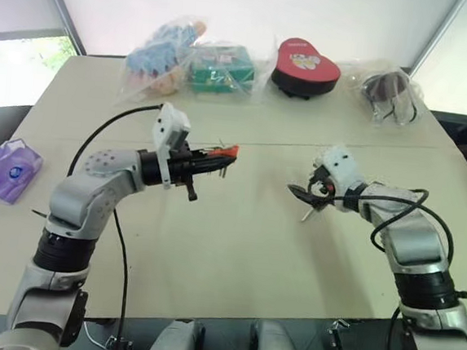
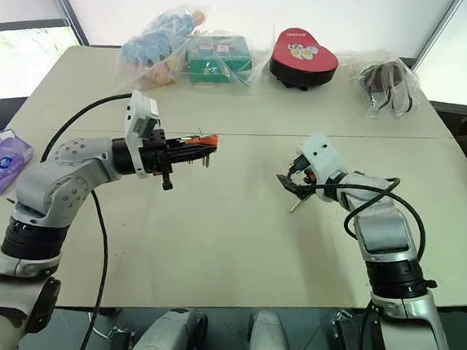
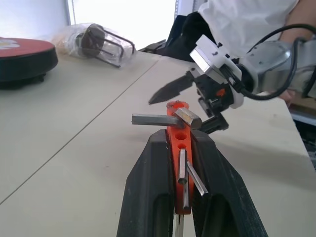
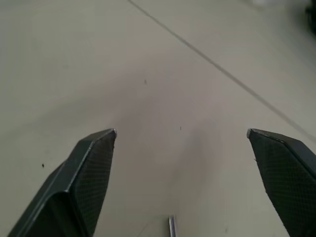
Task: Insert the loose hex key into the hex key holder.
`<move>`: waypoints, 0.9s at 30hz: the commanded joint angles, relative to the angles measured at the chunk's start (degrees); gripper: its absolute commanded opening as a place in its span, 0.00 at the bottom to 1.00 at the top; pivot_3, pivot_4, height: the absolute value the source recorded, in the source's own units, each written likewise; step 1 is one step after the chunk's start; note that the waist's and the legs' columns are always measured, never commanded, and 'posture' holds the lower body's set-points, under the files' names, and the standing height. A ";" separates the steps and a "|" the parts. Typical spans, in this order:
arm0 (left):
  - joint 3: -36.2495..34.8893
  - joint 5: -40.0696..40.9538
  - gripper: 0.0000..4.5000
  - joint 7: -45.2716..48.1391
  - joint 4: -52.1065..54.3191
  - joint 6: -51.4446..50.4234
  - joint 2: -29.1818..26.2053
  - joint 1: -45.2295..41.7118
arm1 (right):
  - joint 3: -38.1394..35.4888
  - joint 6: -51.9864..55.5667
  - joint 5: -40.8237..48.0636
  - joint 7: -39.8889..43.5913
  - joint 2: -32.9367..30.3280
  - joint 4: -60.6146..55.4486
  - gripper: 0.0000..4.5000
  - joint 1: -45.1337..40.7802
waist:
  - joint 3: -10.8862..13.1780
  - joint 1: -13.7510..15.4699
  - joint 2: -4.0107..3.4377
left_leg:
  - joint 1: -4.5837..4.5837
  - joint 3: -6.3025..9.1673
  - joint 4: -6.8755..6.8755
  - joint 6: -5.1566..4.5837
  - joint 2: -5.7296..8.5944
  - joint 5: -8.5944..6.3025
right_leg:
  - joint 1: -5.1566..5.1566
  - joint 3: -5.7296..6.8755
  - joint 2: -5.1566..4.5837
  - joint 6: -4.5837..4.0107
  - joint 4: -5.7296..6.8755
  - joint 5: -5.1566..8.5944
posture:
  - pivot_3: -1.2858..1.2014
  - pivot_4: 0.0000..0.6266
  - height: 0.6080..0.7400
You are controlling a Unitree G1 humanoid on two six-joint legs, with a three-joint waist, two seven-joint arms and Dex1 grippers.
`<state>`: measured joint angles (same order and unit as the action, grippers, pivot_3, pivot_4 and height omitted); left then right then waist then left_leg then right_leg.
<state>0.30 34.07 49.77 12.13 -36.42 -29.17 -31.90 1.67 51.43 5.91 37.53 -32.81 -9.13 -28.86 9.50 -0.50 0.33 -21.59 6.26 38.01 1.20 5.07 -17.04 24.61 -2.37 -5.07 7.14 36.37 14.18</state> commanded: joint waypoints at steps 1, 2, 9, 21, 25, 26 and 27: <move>-0.43 -0.25 0.00 -0.59 2.75 1.42 0.02 -0.35 | -5.20 15.31 3.23 -4.62 3.14 -5.16 0.98 -1.15 | 0.00 -0.03 0.00 | 0.00 -0.01 0.01 0.00 0.00 0.00 | 0.00 0.00 0.00 0.00 0.00 0.00 | 0.52 0.24 1.00; -0.38 -0.27 0.00 -0.73 2.93 1.38 0.07 -0.28 | -6.41 19.56 3.77 -5.84 4.26 -6.10 0.98 -1.30 | 0.00 -0.05 0.00 | 0.00 0.00 0.01 0.00 0.00 0.00 | 0.01 0.00 0.00 0.00 0.00 0.00 | 0.52 0.24 1.00; -0.20 -0.30 0.00 -1.21 3.37 1.21 0.30 -0.12 | -10.45 35.98 5.59 -11.48 7.99 -11.85 0.98 -1.49 | 0.00 -0.10 0.00 | -0.02 -0.01 0.00 -0.03 0.00 -0.02 | 0.02 0.01 -0.01 0.00 0.00 0.00 | 0.52 0.24 1.00; 0.47 -0.73 0.00 -1.47 3.49 1.69 0.44 -0.23 | -7.22 41.07 4.80 -20.40 11.03 -12.08 0.98 -3.48 | -0.01 -0.22 -0.01 | -0.01 -0.03 0.00 -0.03 0.00 -0.02 | 0.02 0.02 0.00 0.00 0.01 0.00 | 0.52 0.24 1.00; 0.45 -0.78 0.00 -1.92 3.99 1.58 0.46 -0.06 | -4.54 38.62 2.90 -23.88 11.98 -8.35 0.98 -5.23 | -0.01 -0.27 0.00 | -0.01 -0.03 0.00 -0.03 0.00 -0.02 | 0.04 0.03 0.00 0.00 0.02 0.00 | 0.52 0.24 1.00; 0.43 -0.74 0.00 -2.07 4.25 1.49 0.46 0.07 | -4.03 38.28 2.62 -24.41 11.98 -7.84 0.98 -5.38 | -0.01 -0.28 0.00 | -0.01 -0.03 -0.01 -0.03 0.00 -0.02 | 0.04 0.03 0.00 0.00 0.02 0.00 | 0.52 0.24 1.00; 0.39 -0.75 0.00 -2.20 4.41 1.45 0.43 0.21 | -3.30 37.97 2.27 -24.98 11.84 -7.02 0.98 -5.63 | -0.01 -0.28 0.00 | -0.01 -0.03 0.00 -0.03 0.00 -0.02 | 0.04 0.03 0.00 0.00 0.02 0.00 | 0.52 0.24 1.00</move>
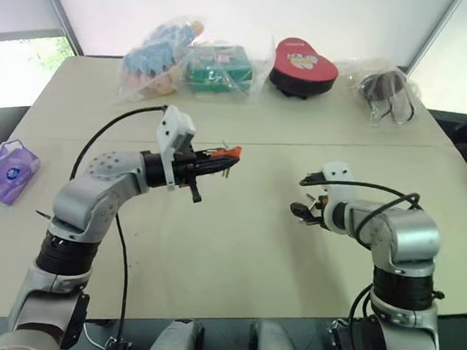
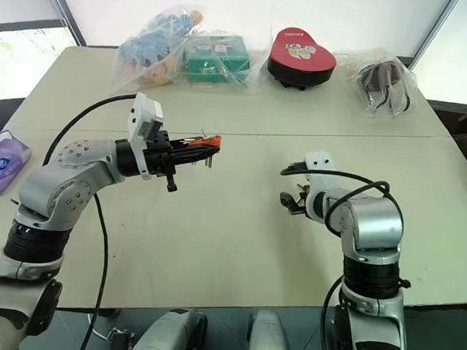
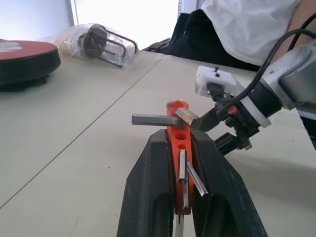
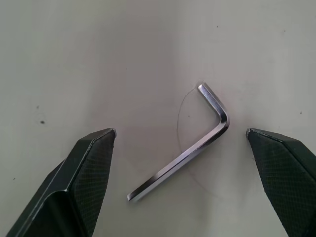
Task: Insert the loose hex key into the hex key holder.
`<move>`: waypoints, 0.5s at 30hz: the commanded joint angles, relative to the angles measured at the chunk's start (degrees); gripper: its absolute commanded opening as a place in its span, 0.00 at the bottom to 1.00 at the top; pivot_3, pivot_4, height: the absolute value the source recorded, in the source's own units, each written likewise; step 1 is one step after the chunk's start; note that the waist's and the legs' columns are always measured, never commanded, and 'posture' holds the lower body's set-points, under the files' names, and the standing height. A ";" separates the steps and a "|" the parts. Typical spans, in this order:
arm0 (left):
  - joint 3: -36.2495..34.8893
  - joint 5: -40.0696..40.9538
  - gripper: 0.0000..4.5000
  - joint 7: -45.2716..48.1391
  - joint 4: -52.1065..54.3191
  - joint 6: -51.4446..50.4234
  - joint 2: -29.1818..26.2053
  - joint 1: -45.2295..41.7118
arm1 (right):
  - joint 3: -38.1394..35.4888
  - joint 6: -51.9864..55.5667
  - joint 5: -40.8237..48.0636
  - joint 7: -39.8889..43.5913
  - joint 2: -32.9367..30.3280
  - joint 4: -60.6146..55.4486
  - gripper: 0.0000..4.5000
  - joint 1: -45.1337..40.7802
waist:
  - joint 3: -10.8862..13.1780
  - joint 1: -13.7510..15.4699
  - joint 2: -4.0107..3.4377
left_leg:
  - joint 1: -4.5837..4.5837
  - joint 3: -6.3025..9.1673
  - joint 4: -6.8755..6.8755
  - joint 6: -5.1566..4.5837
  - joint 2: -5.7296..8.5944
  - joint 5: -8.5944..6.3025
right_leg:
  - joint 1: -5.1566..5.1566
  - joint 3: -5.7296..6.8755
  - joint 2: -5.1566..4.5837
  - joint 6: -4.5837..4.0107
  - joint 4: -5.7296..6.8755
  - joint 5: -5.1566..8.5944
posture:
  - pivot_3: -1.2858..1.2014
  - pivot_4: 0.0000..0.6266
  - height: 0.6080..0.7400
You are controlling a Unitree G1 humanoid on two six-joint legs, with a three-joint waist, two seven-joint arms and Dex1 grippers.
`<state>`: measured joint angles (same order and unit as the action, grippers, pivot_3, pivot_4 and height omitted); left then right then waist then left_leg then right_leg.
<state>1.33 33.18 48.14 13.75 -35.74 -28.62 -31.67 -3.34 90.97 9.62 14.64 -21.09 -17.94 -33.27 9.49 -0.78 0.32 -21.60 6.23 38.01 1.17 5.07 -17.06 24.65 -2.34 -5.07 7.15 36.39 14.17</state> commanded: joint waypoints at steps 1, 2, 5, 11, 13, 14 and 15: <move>-0.66 0.18 0.00 -0.73 3.05 0.68 -0.14 0.12 | 2.19 -1.75 -1.59 -2.48 -0.07 2.21 0.98 -1.30 | 0.00 -0.01 0.00 | 0.00 0.00 0.00 0.00 0.00 0.00 | 0.00 0.00 0.00 0.00 0.00 0.00 | 0.52 0.24 1.00; -0.71 0.20 0.00 -0.86 3.22 0.63 -0.21 0.27 | 2.44 -1.94 -1.59 -2.71 -0.14 2.68 0.98 -1.37 | -0.01 0.00 0.02 | 0.00 0.00 0.00 0.00 0.00 0.00 | 0.00 0.00 0.00 0.00 0.00 0.00 | 0.52 0.24 1.00; -0.93 0.24 0.00 -1.34 3.75 0.53 -0.40 0.75 | 2.78 -2.09 -1.38 -3.04 -0.49 3.76 0.86 -1.63 | -0.04 0.00 0.04 | 0.04 0.00 0.00 0.00 0.00 0.00 | -0.05 0.00 0.00 0.00 -0.01 0.00 | 0.52 0.24 1.00; -0.92 0.11 0.00 -1.68 4.01 0.69 -0.47 1.01 | 3.04 -0.52 -0.38 -2.20 -1.83 4.13 0.22 -1.93 | -0.05 0.22 0.05 | 0.04 0.00 0.02 -0.02 0.02 -0.01 | -0.08 0.00 -0.01 0.00 -0.02 0.00 | 0.52 0.24 1.00; -0.91 0.02 0.00 -1.70 3.70 0.89 -0.46 0.79 | 2.95 0.60 0.03 -1.88 -2.28 3.50 0.00 -1.72 | -0.06 0.16 0.07 | 0.04 0.01 0.02 -0.02 0.02 -0.01 | -0.08 0.01 -0.01 0.00 -0.03 0.00 | 0.52 0.24 1.00; -0.87 -0.06 0.00 -1.70 3.49 1.03 -0.43 0.63 | 2.90 1.03 0.21 -1.75 -2.51 3.06 0.00 -1.48 | -0.07 0.13 0.08 | 0.04 0.00 0.02 -0.02 0.02 -0.01 | -0.09 0.01 -0.01 0.00 -0.03 0.00 | 0.52 0.24 1.00; -0.85 -0.10 0.00 -1.71 3.33 1.12 -0.41 0.53 | 2.88 1.30 0.38 -1.68 -2.68 2.77 0.00 -1.34 | -0.07 0.12 0.08 | 0.04 0.01 0.01 -0.03 0.01 -0.02 | -0.09 0.01 0.00 0.00 -0.04 0.00 | 0.52 0.24 1.00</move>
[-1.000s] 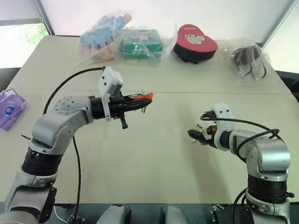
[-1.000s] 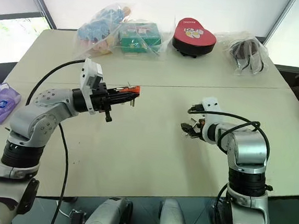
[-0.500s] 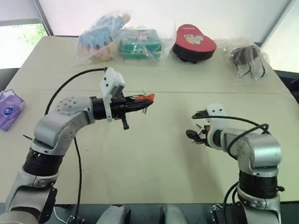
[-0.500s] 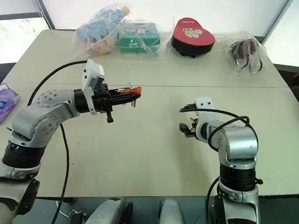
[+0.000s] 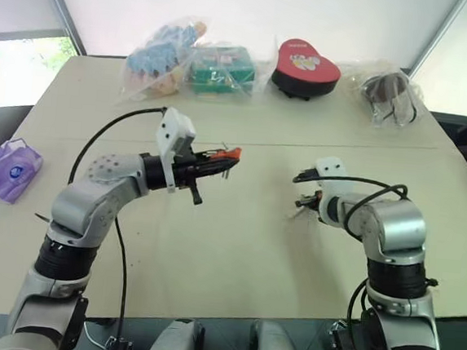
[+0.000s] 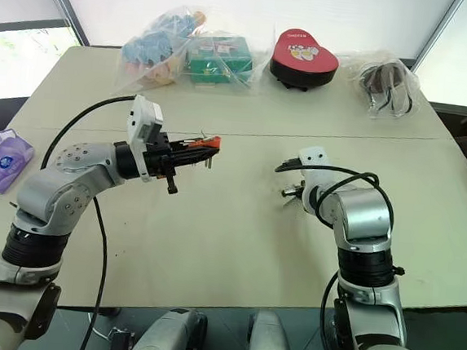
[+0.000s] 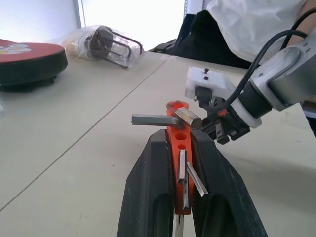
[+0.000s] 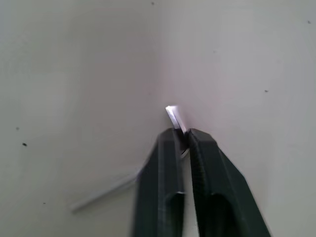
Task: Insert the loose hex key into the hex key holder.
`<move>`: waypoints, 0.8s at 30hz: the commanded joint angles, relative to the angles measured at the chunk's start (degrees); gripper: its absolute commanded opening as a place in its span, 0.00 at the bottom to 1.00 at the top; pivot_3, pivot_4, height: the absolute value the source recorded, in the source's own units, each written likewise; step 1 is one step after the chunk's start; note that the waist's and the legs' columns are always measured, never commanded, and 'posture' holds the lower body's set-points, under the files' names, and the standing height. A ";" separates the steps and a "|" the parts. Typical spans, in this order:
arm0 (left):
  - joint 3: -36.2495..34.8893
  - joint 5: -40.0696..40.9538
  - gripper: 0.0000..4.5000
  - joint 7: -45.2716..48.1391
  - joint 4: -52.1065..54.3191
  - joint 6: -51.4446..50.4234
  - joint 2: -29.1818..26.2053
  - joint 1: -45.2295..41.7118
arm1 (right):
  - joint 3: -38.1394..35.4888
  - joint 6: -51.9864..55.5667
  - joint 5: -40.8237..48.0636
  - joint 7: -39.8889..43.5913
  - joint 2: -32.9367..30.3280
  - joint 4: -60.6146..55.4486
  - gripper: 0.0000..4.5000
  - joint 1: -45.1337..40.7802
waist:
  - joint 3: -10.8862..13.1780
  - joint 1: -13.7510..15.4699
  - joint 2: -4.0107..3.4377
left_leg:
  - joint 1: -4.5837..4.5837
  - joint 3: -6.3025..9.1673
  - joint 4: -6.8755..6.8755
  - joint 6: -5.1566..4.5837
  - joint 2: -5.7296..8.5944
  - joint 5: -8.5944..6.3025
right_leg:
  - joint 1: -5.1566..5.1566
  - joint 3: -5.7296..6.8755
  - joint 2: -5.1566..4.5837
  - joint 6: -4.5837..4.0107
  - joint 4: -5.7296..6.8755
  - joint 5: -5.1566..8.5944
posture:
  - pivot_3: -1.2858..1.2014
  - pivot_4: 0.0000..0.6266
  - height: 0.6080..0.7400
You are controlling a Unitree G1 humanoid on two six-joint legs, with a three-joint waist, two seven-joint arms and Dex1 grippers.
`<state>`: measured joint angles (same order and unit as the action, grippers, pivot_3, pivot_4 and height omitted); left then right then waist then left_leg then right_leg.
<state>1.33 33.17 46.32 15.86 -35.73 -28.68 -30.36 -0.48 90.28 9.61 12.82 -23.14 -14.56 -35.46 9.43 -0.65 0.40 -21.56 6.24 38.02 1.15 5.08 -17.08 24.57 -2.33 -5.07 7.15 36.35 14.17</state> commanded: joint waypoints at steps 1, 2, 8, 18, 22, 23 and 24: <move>-0.80 -0.13 0.00 0.10 1.07 1.22 -0.30 -0.87 | 0.25 1.29 0.64 0.38 -0.98 -1.07 0.00 1.23 | 0.00 0.01 0.00 | 0.00 0.00 -0.01 0.00 0.00 0.00 | 0.00 0.00 0.00 0.00 0.00 0.00 | 0.52 0.24 1.00; -0.75 -0.15 0.00 0.09 0.97 1.30 -0.23 -0.93 | 0.83 -0.90 0.83 0.84 -1.54 -1.94 0.00 1.85 | 0.00 0.04 0.00 | 0.00 0.01 -0.02 0.00 -0.01 0.00 | 0.00 0.01 0.00 0.00 0.00 0.00 | 0.52 0.24 1.00; -0.63 -0.02 0.00 -0.32 0.27 1.53 0.65 -1.37 | 6.91 -28.88 -2.77 4.91 -6.91 -5.66 0.00 5.36 | 0.02 -0.09 -0.02 | -0.02 -0.02 -0.02 -0.04 0.00 -0.02 | 0.01 0.02 0.00 0.00 -0.05 0.00 | 0.52 0.24 1.00; -0.57 2.11 0.00 0.27 -3.25 -0.78 3.94 -3.96 | 13.56 -98.07 -20.65 7.13 -16.43 12.54 0.00 -6.13 | 0.06 -0.40 0.01 | 0.01 -0.13 -0.04 -0.02 -0.02 -0.01 | 0.05 -0.01 0.03 0.02 -0.05 0.00 | 0.52 0.24 1.00; -0.23 2.20 0.00 1.91 -4.74 -1.05 3.79 -5.85 | 13.67 -117.05 -20.07 10.74 -16.78 19.59 0.00 -12.10 | 0.07 -0.23 0.03 | 0.00 -0.11 -0.07 -0.02 -0.03 -0.01 | 0.05 0.00 0.04 0.02 -0.10 0.00 | 0.52 0.24 1.00; -0.20 2.07 0.00 2.26 -5.04 -0.97 3.71 -6.20 | 13.76 -120.42 -20.64 11.06 -16.89 20.83 0.00 -12.91 | 0.07 -0.18 0.03 | -0.01 -0.09 -0.08 -0.02 -0.03 -0.01 | 0.02 0.01 0.04 0.02 -0.14 0.00 | 0.52 0.24 1.00; -0.22 1.91 0.00 2.55 -5.35 -0.89 3.64 -6.53 | 13.73 -123.60 -21.36 11.13 -16.92 22.01 0.00 -13.61 | 0.08 -0.15 0.04 | 0.00 -0.08 -0.08 -0.02 -0.03 -0.01 | 0.00 0.01 0.04 0.02 -0.15 0.00 | 0.52 0.24 1.00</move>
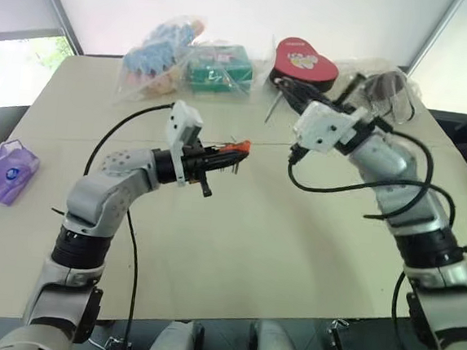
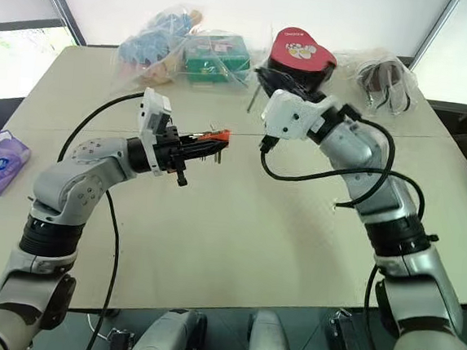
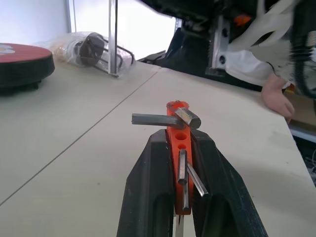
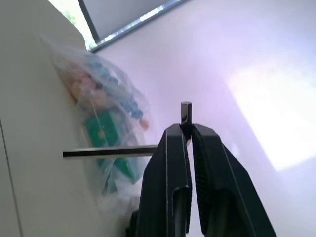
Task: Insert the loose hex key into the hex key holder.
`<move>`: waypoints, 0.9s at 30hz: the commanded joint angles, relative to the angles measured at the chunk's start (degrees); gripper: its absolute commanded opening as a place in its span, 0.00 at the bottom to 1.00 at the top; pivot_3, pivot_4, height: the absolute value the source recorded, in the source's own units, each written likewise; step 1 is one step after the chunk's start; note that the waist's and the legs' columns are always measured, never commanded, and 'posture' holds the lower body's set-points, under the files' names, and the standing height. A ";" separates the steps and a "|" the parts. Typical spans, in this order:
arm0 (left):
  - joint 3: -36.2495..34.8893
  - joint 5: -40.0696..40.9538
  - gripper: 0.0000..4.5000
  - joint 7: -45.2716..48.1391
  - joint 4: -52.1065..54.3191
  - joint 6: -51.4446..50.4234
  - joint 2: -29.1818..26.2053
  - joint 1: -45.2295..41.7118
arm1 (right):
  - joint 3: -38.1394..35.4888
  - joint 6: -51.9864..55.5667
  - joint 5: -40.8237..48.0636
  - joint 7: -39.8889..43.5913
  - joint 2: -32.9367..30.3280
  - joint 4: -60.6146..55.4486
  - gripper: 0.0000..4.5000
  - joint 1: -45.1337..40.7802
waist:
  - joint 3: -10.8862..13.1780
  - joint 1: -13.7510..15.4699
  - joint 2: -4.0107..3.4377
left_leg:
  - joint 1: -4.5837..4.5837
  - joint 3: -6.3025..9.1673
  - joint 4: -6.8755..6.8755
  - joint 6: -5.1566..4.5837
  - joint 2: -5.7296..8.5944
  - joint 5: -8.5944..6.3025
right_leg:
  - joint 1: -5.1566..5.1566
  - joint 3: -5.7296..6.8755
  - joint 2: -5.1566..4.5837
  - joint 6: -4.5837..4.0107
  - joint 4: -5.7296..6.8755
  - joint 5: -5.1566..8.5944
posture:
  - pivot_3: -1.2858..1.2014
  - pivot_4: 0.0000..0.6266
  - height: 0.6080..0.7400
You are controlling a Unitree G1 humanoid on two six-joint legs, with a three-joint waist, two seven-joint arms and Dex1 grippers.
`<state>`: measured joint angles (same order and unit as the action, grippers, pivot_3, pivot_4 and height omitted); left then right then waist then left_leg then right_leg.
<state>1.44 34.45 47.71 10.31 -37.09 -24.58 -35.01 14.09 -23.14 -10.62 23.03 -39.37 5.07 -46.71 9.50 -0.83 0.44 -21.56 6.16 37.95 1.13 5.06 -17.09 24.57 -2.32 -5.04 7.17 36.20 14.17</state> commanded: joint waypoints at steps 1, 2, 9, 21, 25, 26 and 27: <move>-0.48 0.57 0.00 1.40 -0.21 0.52 -0.53 -2.23 | -1.08 -12.47 -1.30 1.16 -0.54 3.33 0.00 -2.88 | 0.01 0.04 0.02 | -0.01 -0.01 0.01 0.00 0.01 0.00 | 0.00 -0.01 -0.01 0.00 -0.01 0.00 | 0.52 0.24 1.00; -0.64 0.51 0.00 1.64 -0.65 0.60 -0.60 -2.53 | -1.26 -14.15 -1.48 1.40 -0.31 4.20 0.00 -3.31 | 0.01 0.03 0.02 | -0.01 -0.01 0.02 0.00 0.02 0.00 | -0.01 0.00 -0.01 0.00 -0.01 0.00 | 0.52 0.24 1.00; -1.61 0.21 0.00 2.77 -2.63 1.27 -1.17 -3.64 | -2.64 -20.72 -1.14 2.64 0.22 5.94 0.00 -3.59 | 0.01 -0.12 0.02 | 0.00 0.00 0.02 0.00 0.00 0.00 | 0.01 -0.01 0.01 0.00 0.01 0.00 | 0.52 0.24 1.00; -1.19 -0.51 0.00 3.76 -3.98 2.30 -1.49 -4.08 | -3.87 -22.02 -0.73 4.02 0.22 5.10 0.00 -3.43 | 0.01 -0.08 0.02 | 0.00 0.00 0.03 0.00 0.00 0.00 | 0.01 -0.01 0.01 0.00 0.01 0.00 | 0.52 0.24 1.00; -0.98 -0.75 0.00 3.84 -4.11 2.65 -1.35 -4.16 | -3.80 -21.93 -0.77 4.30 0.57 4.44 0.00 -2.90 | 0.01 -0.07 0.02 | 0.00 0.00 0.03 0.00 0.00 0.00 | 0.01 -0.01 0.00 0.00 0.01 0.00 | 0.52 0.24 1.00; -0.96 -0.75 0.00 3.84 -4.09 2.70 -1.33 -4.14 | -3.77 -21.84 -0.75 4.34 0.66 4.28 0.00 -2.77 | 0.01 -0.08 0.02 | 0.00 0.00 0.03 0.00 0.00 0.00 | 0.01 -0.01 0.00 0.00 0.01 0.00 | 0.52 0.24 1.00; -0.96 -0.72 0.00 3.81 -4.01 2.66 -1.31 -4.13 | -3.76 -21.78 -0.75 4.40 0.72 4.10 0.00 -2.65 | 0.01 -0.08 0.02 | 0.00 0.00 0.03 0.00 0.00 0.00 | 0.01 -0.01 0.00 0.00 0.01 0.00 | 0.52 0.24 1.00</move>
<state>1.29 33.62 51.16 5.28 -35.55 -25.71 -37.95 12.70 -44.72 -12.41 27.54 -38.95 11.32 -48.49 9.51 -0.91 0.45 -21.57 6.16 37.98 1.13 5.06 -17.09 24.58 -2.33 -5.03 7.17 36.21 14.17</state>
